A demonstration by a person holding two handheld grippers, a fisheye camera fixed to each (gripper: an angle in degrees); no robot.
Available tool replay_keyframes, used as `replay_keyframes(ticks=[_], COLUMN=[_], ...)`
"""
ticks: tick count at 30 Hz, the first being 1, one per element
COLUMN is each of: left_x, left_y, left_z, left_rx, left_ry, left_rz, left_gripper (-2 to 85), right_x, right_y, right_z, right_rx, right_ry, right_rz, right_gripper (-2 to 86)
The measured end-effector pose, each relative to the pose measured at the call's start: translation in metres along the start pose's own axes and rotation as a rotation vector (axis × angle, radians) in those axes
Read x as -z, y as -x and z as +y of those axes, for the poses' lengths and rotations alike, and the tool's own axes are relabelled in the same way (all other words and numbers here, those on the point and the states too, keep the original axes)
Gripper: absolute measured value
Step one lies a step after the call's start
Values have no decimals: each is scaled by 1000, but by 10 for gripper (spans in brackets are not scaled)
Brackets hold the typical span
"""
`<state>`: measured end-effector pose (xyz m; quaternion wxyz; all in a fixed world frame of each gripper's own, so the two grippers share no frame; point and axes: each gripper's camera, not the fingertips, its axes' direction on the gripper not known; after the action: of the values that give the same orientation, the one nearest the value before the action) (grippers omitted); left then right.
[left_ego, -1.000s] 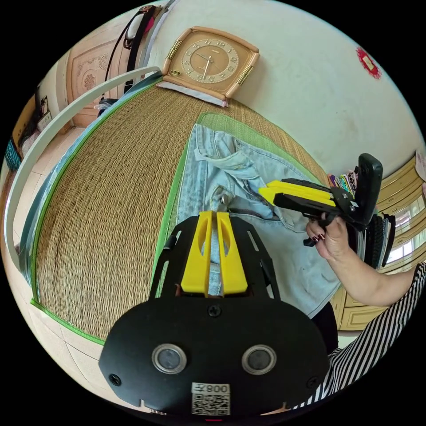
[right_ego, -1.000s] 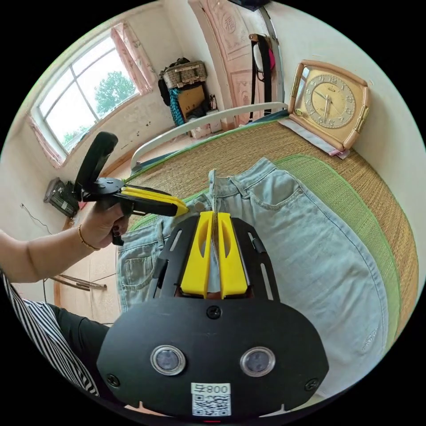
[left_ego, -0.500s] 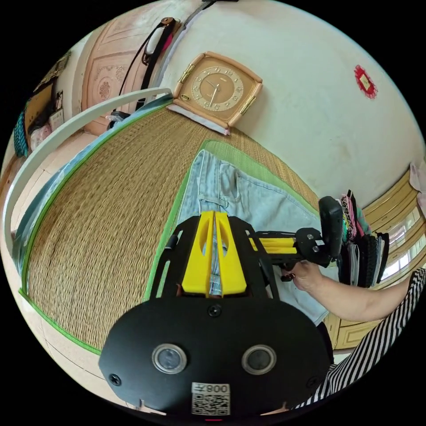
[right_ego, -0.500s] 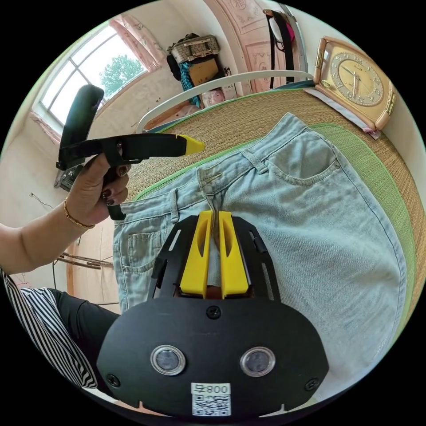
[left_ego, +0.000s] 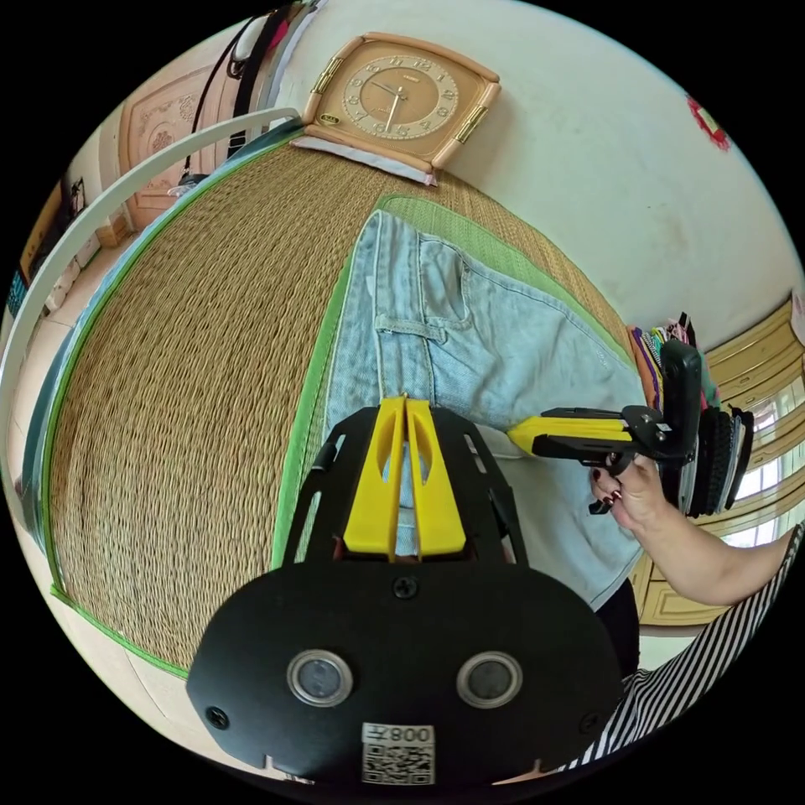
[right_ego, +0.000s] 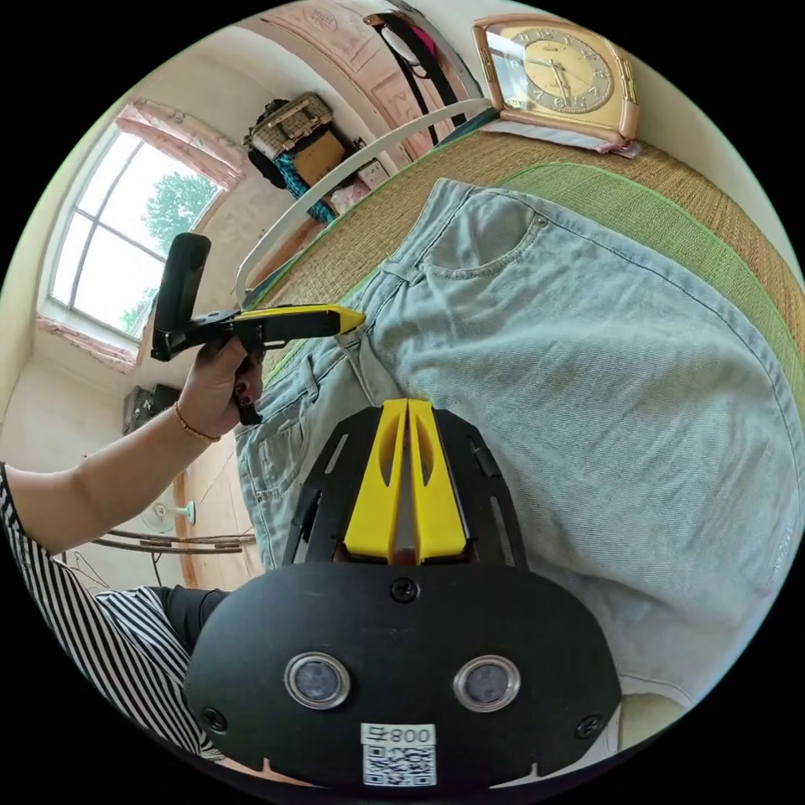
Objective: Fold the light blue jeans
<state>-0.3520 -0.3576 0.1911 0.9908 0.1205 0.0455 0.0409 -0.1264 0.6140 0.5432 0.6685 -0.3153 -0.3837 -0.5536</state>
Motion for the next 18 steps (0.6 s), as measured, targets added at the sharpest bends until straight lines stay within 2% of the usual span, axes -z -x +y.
replay_keyframes(ticks=[4, 8, 13, 18], left_x=[-1, -20, -83, -185], left_y=[-32, -89, -200, -368], left_z=[0, -8, -40, -88], left_rx=[-27, -144, -369, -619], left_ry=[-98, -147, -30, 107], left_rz=[52, 251, 425, 529], left_gripper=[10, 37, 71, 85], right_x=[37, 103, 190, 270], right_y=[6, -24, -88, -151], right_z=[28, 107, 235, 351], right_rx=[-47, -233, -552, -838], right_ry=[-88, -261, -453, -563], right_rz=[40, 98, 283, 503], right_gripper=[4, 9, 31, 81])
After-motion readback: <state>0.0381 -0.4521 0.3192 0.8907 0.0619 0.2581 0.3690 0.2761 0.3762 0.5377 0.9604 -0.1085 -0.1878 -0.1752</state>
